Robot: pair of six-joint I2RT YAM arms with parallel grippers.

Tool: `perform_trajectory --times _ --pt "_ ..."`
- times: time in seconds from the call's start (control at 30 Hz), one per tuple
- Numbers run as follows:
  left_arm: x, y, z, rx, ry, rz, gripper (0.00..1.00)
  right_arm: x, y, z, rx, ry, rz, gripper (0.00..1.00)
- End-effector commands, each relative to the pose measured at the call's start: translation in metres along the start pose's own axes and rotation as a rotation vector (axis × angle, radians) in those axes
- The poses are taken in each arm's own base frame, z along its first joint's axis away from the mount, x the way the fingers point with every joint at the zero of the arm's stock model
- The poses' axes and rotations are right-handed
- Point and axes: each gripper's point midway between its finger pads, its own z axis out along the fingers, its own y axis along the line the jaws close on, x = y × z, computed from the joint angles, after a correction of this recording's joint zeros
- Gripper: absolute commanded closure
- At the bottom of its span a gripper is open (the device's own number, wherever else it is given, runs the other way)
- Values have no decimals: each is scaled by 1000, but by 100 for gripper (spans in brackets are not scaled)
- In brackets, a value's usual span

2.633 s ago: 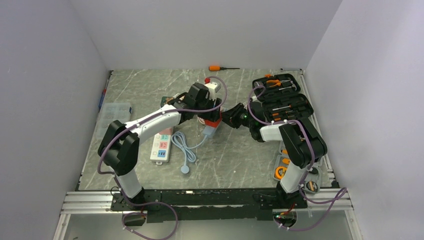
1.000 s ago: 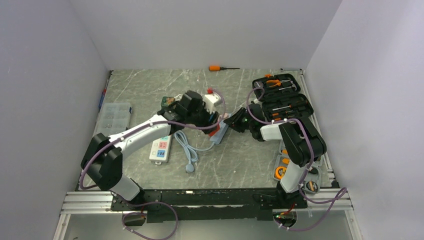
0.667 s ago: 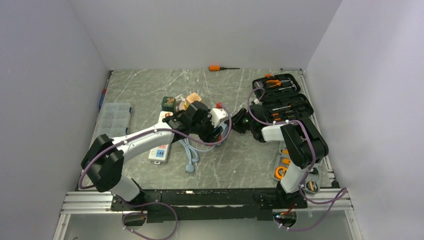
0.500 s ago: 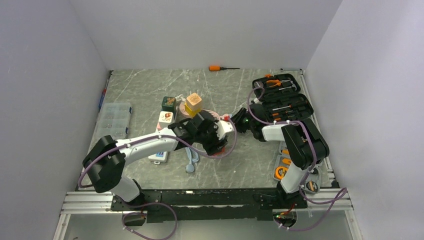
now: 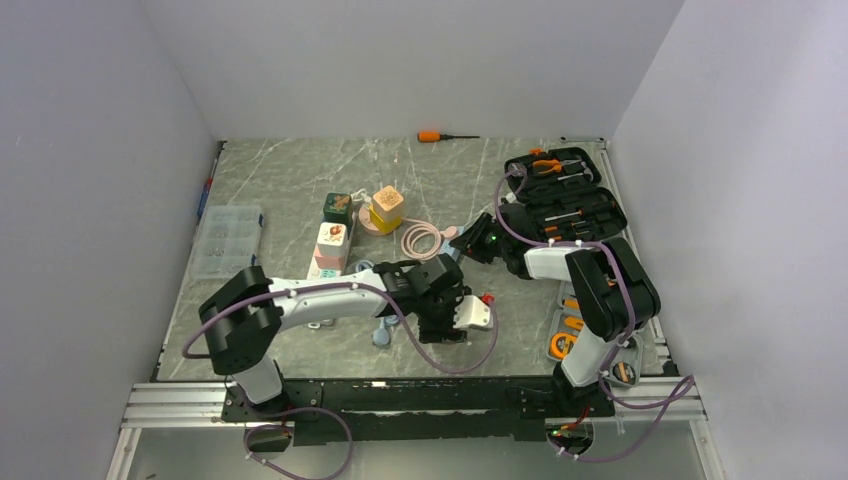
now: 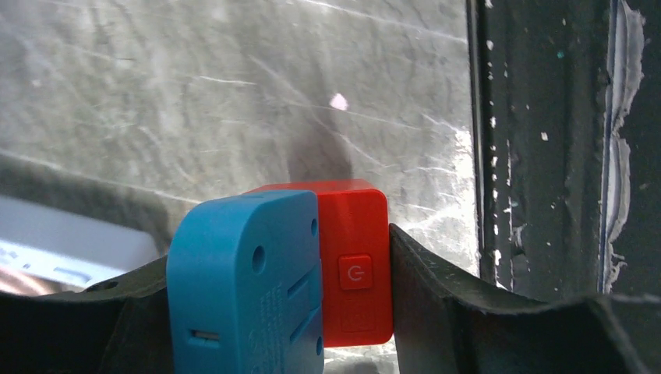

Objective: Pull the plug off the socket
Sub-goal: Place the plug at the center of the board.

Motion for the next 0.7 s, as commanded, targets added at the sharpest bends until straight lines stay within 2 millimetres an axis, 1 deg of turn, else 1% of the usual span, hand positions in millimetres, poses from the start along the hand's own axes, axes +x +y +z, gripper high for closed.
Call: perform_trajectory --times 0.0,0.03,0.07,0.1,0.17,0.2,0.23,0.27,0.3,0.33,0.5,0.57,0.67 --pt "-17 -2 0 65 20 99 100 -20 16 -7 -26 -57 -60 100" --pt "-19 -1 2 69 28 91 100 -21 16 -7 -26 -58 -60 100" --pt "-21 -1 3 73 33 82 98 -20 17 -7 -28 -57 -61 100" --pt "-21 -1 6 77 37 77 93 -20 17 -7 -29 -57 -63 100" --pt "-23 -4 10 85 37 87 75 -21 18 -7 -29 -58 -64 100" --pt "-22 -6 11 92 38 94 65 -21 18 -7 -29 -57 -64 100" --pt "-22 -7 12 99 41 94 50 -21 17 -7 -29 -58 -64 100" --pt "-23 -9 12 108 40 93 31 -21 18 -8 -29 -60 -65 100" --pt "-24 -10 10 117 37 91 7 -21 17 -8 -27 -59 -65 100" --pt "-27 -11 9 119 32 89 1 -21 18 -9 -28 -60 -67 100" --pt "-39 -12 -3 128 12 77 1 -22 20 -8 -38 -57 -63 100" --pt "-48 -10 -10 118 -3 60 1 -22 21 -8 -42 -55 -60 100" --pt "-68 -3 -27 107 -36 35 1 -22 21 -8 -43 -54 -58 100"
